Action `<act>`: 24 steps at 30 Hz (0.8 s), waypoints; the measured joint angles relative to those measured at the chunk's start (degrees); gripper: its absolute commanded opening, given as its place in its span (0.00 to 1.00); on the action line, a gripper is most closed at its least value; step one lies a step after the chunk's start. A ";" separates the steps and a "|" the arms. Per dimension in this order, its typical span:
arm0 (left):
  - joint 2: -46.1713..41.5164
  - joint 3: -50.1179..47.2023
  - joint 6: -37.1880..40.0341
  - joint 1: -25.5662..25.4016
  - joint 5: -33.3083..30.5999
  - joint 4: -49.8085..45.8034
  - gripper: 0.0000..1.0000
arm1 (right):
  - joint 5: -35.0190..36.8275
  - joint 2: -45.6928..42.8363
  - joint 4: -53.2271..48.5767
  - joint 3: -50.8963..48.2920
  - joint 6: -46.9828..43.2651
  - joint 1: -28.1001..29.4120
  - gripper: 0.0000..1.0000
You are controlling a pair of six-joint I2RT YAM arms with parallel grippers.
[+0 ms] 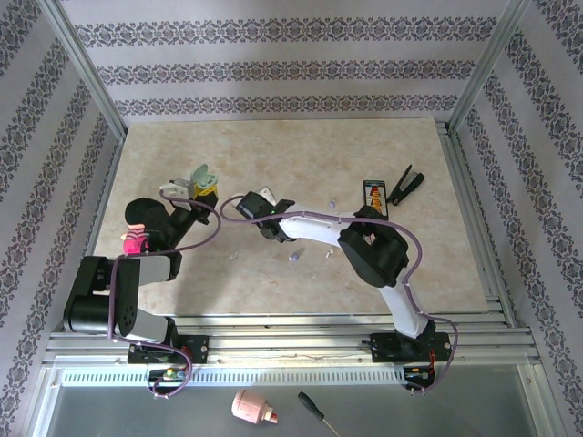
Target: Insert wireless bluetooth earbuds into charging case
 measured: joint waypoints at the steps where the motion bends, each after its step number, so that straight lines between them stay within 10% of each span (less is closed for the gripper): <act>1: -0.17 0.00 0.02 0.00 0.00 -0.44 0.20 | 0.94 0.83 -0.70 0.72 -0.11 0.07 0.38; 24: -0.26 0.00 0.04 0.00 0.50 -1.77 0.20 | 5.42 6.84 -9.99 7.23 -1.05 0.33 0.29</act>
